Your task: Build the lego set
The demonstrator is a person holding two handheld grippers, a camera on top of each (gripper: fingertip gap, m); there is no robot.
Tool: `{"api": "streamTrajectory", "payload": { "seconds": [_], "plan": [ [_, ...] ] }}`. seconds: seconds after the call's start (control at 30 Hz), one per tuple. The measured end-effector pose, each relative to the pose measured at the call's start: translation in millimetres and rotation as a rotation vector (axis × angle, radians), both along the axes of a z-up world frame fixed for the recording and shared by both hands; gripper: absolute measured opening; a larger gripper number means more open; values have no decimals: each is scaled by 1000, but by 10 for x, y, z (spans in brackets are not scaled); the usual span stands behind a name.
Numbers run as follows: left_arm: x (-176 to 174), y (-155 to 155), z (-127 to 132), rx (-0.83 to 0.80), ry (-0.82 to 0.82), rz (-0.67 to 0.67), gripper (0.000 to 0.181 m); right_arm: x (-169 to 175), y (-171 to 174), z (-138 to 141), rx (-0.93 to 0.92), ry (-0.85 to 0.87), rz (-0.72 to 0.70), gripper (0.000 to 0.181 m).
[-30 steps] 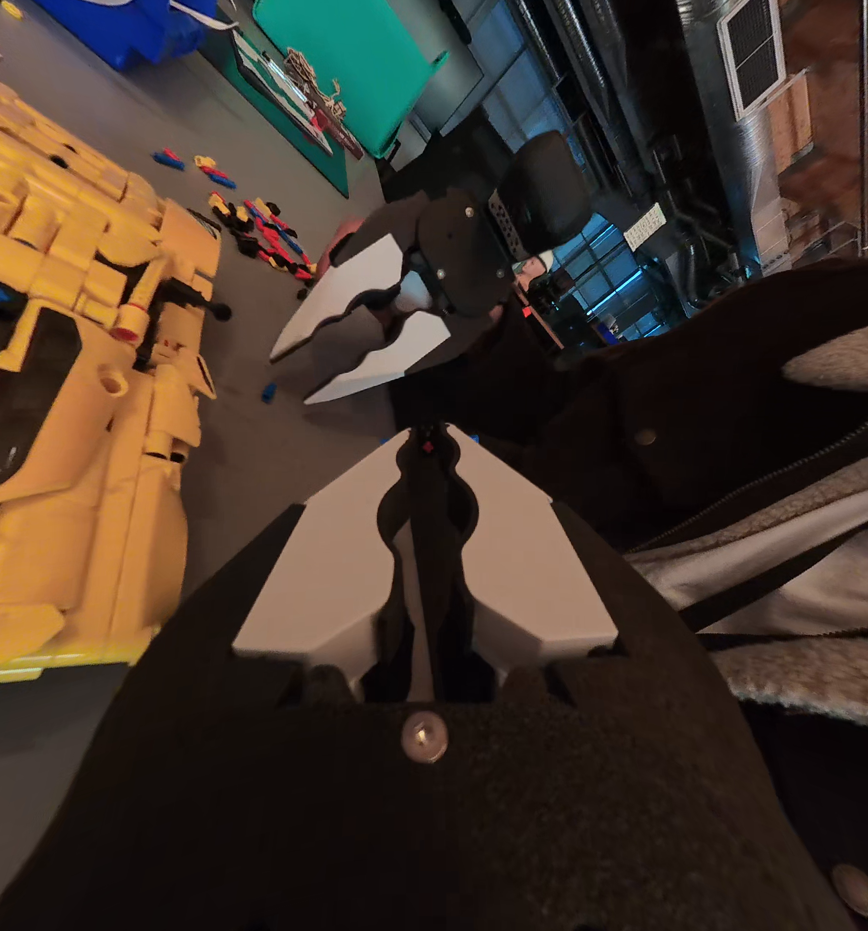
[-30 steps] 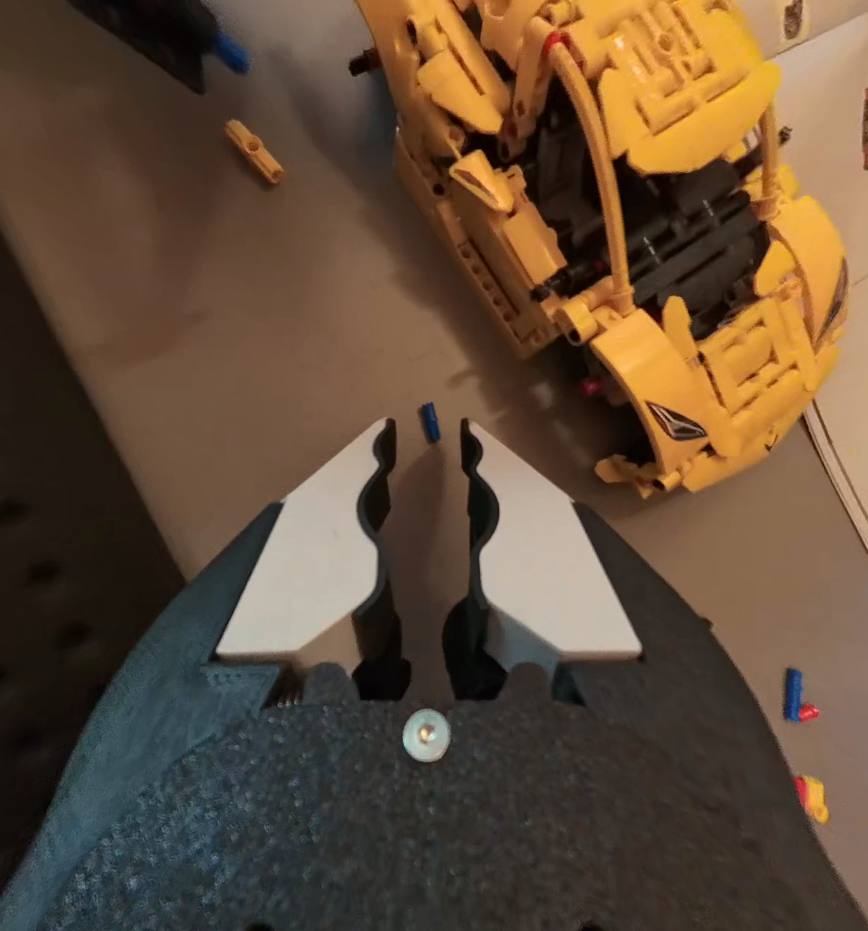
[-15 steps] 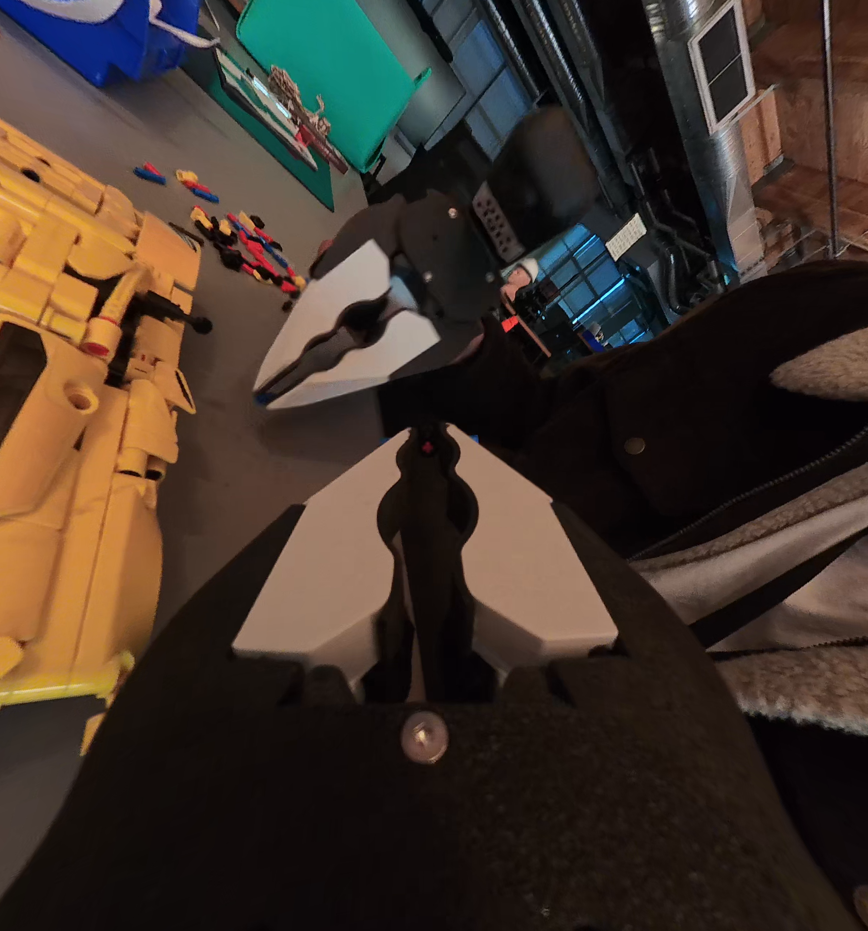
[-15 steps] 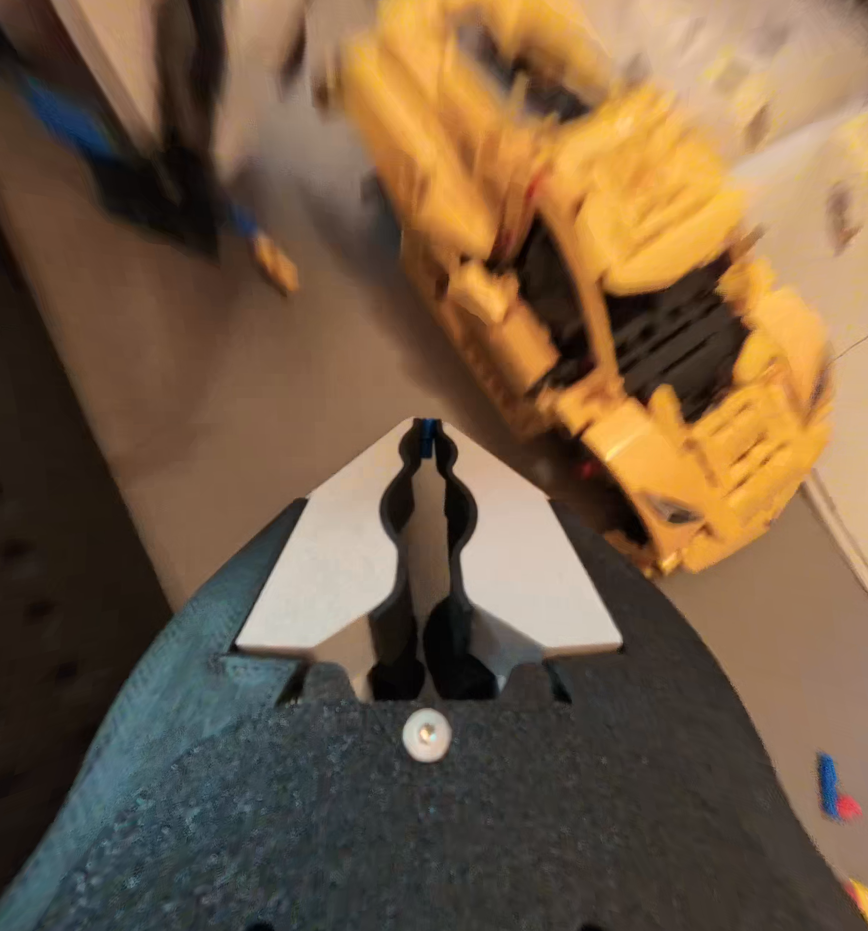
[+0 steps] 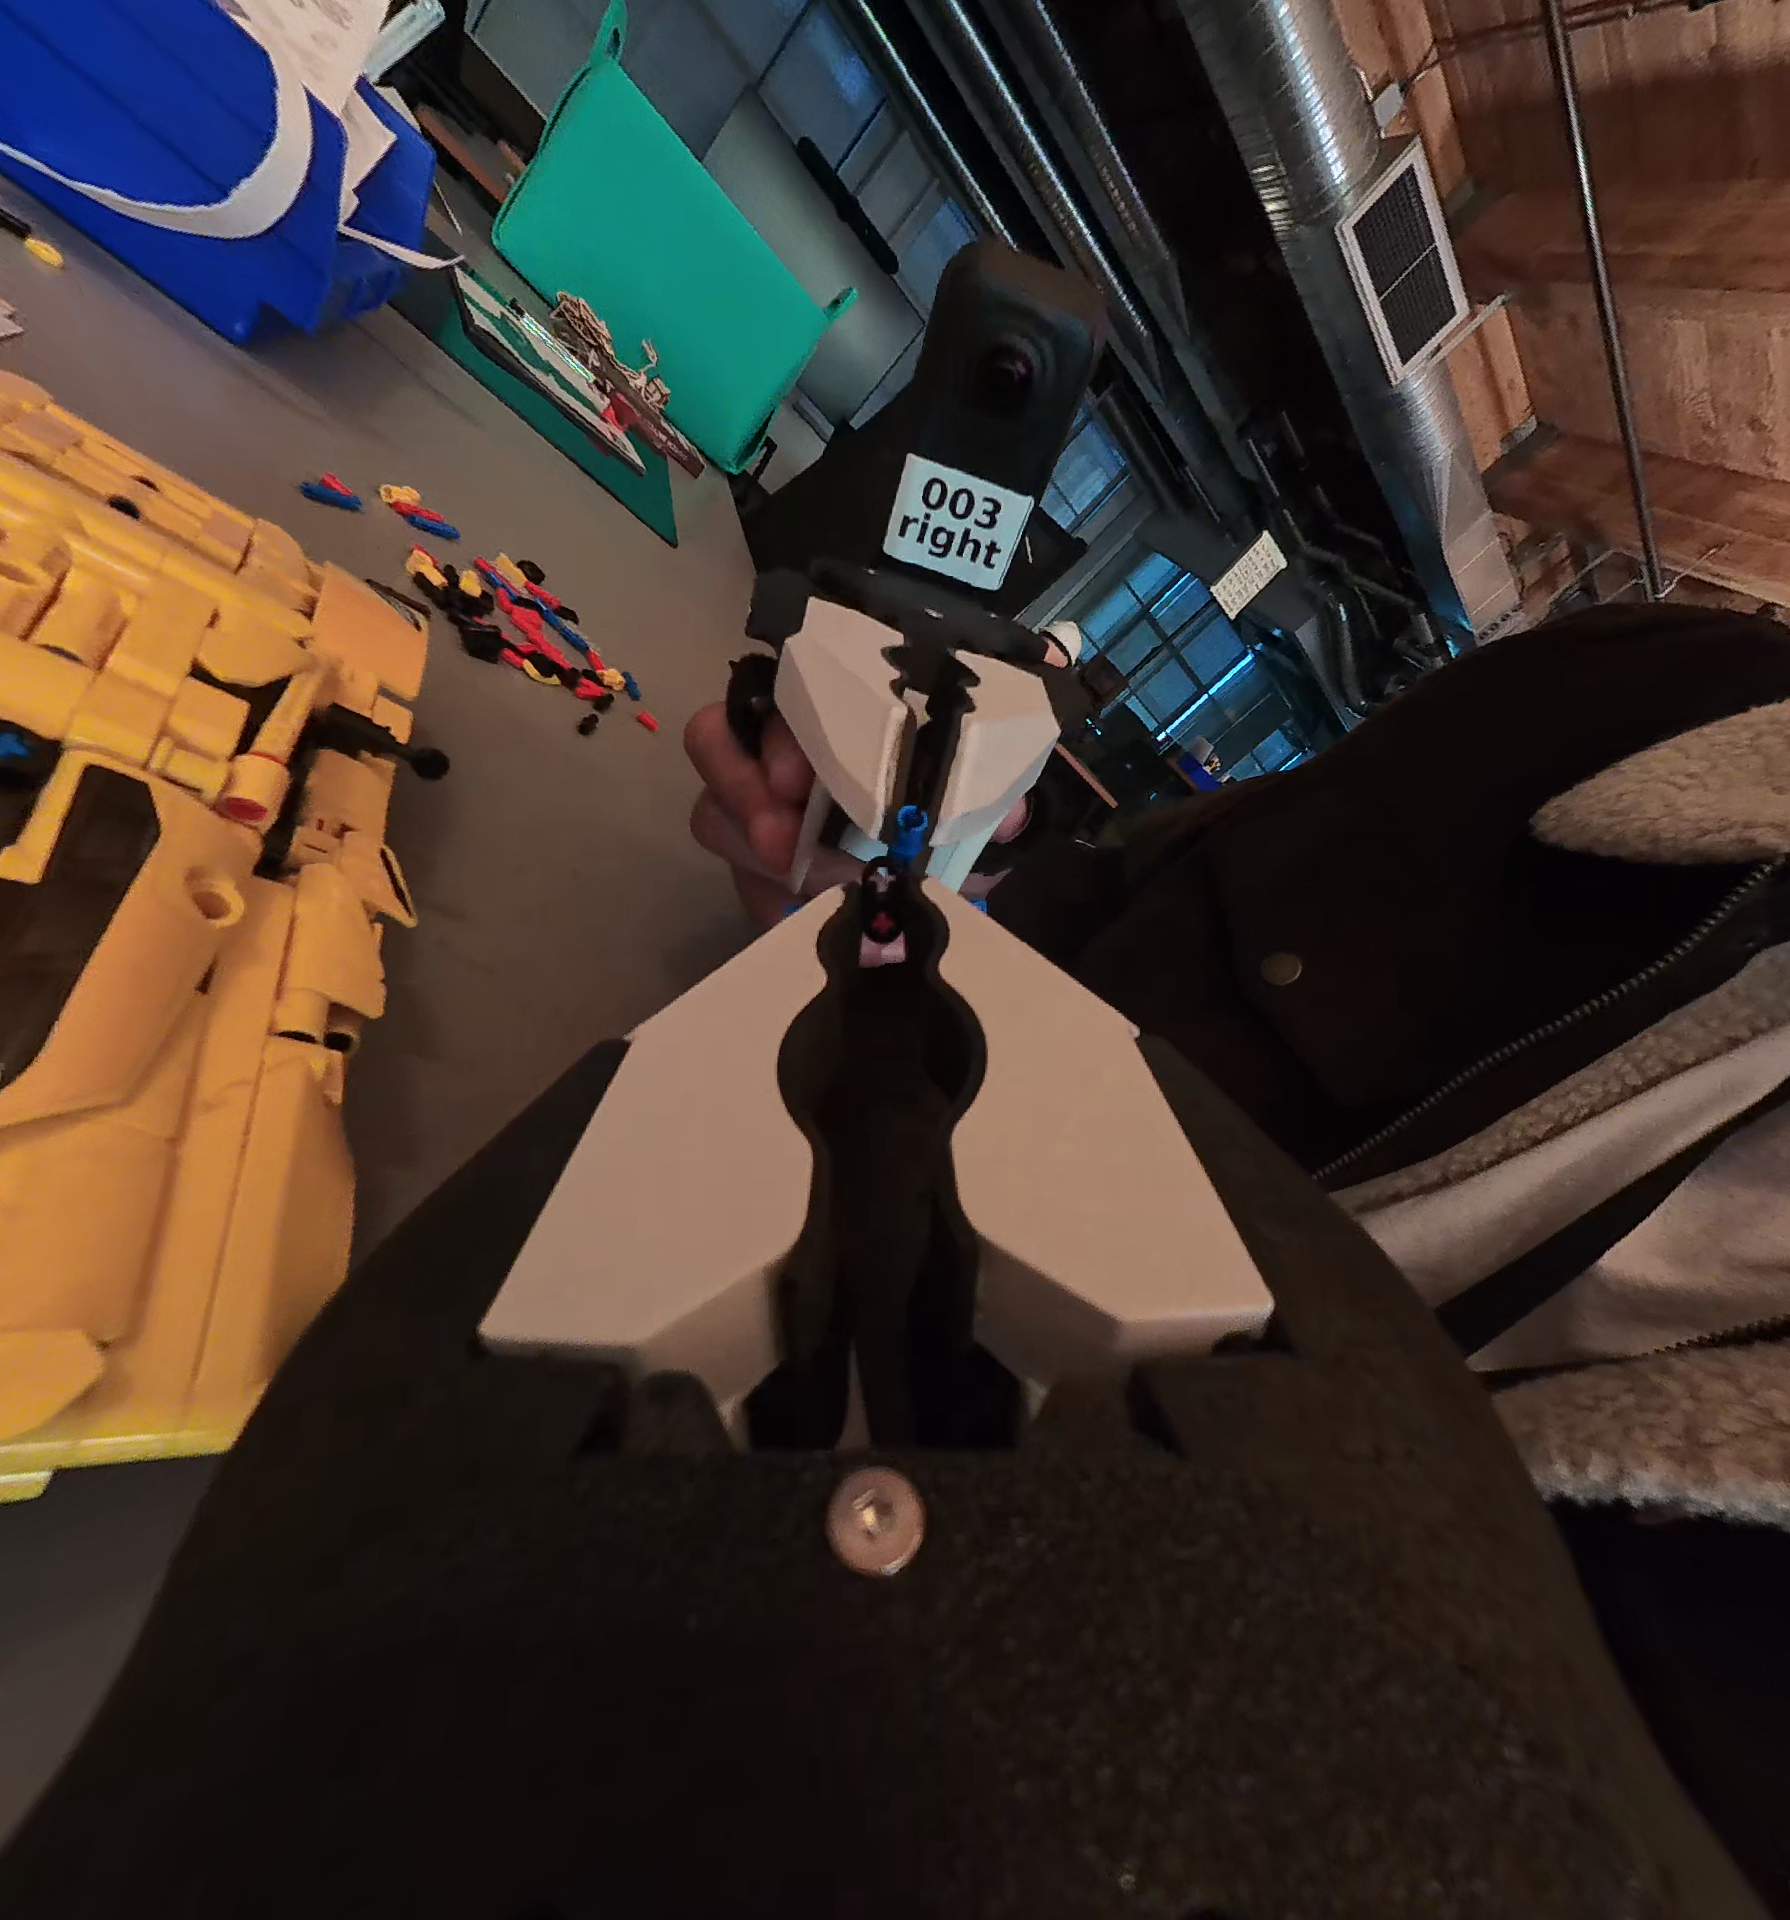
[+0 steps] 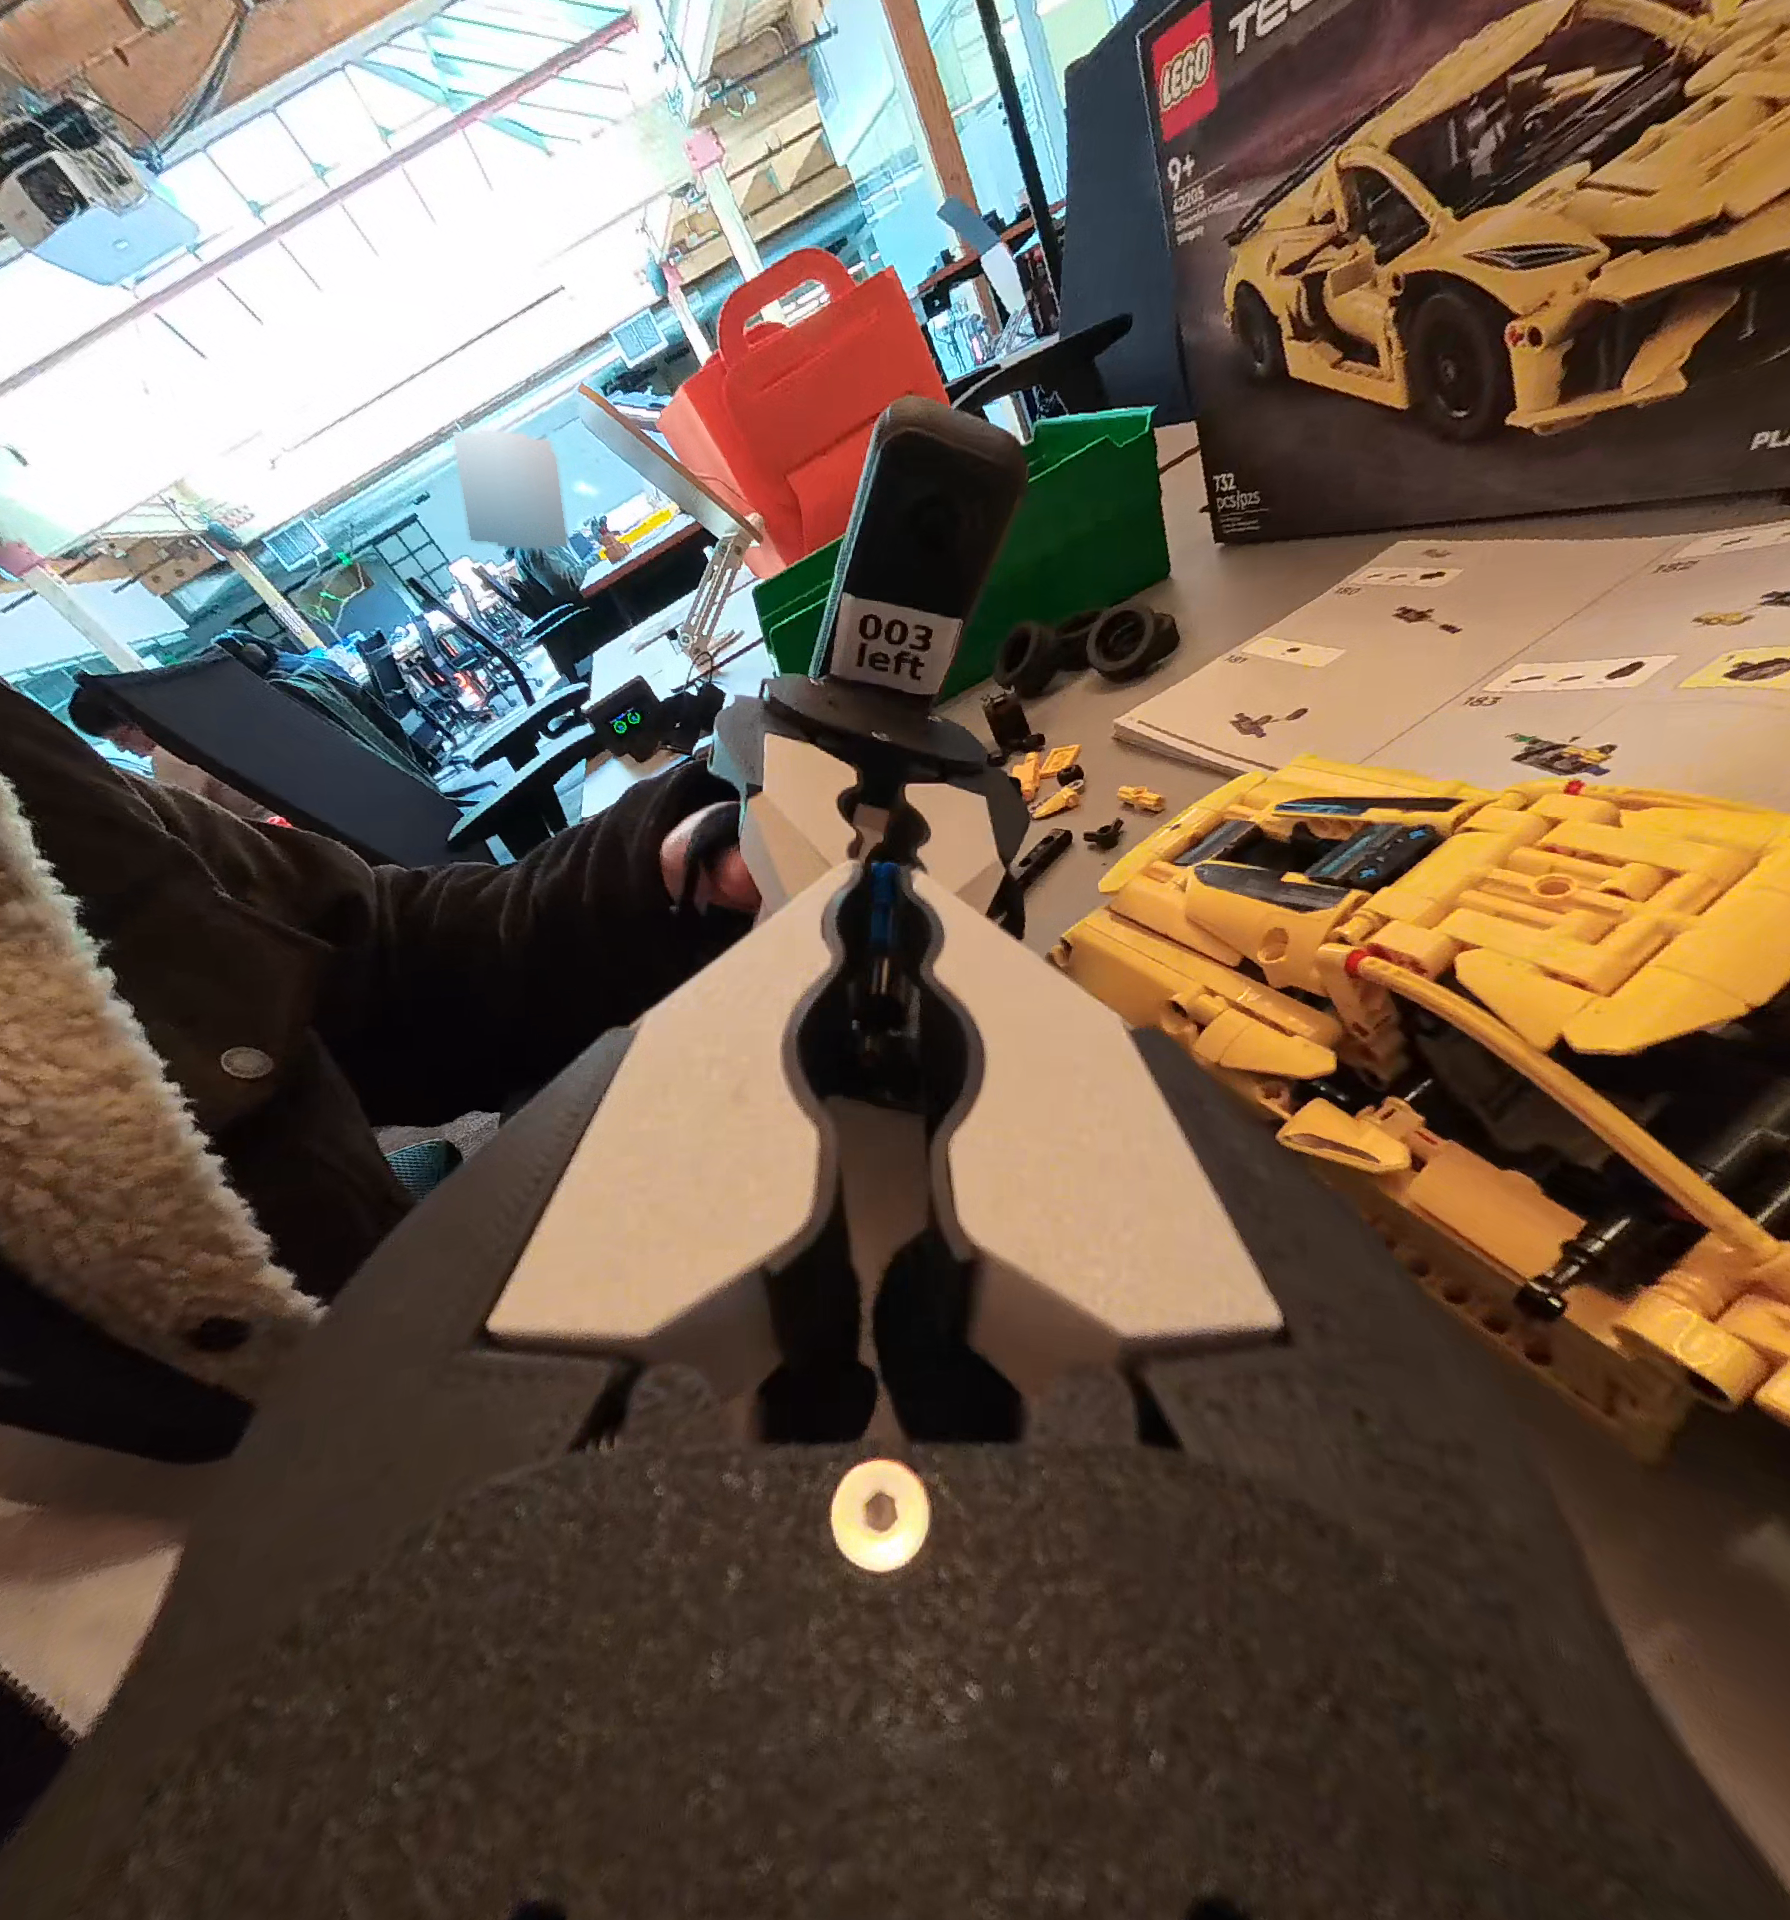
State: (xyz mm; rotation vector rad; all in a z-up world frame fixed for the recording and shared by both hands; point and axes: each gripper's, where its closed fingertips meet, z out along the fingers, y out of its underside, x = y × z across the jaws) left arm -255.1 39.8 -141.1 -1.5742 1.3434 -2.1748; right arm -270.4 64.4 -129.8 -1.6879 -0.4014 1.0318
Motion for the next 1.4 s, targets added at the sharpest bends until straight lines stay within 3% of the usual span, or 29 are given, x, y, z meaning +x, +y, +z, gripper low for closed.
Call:
{"api": "streamTrajectory", "payload": {
  "seconds": [0.03,0.6,0.8,0.93,1.03,1.13,1.27,1.4],
  "plan": [
    [-1,7,11,-9,-6,2,7,12,-1,-15,-4,-6,-1,2],
    [-41,95,123,-78,-50,15,7,141,-92,123,61,80,37,1],
    [-89,114,275,-239,-118,-26,7,128,-181,202,299,-160,-29,0],
    [-73,120,208,-212,-86,-18,7,176,-167,131,272,-198,-32,0],
    [-79,216,101,-114,-21,30,7,420,-138,-6,207,-280,-63,0],
    [-176,491,141,-2,-17,128,7,579,-155,-392,60,-391,-35,0],
    [-350,977,207,83,-29,310,7,157,-366,-836,-73,-529,180,12],
    [-412,1182,210,69,-45,385,7,-366,-527,-943,-21,-639,328,14]
  ]
}}
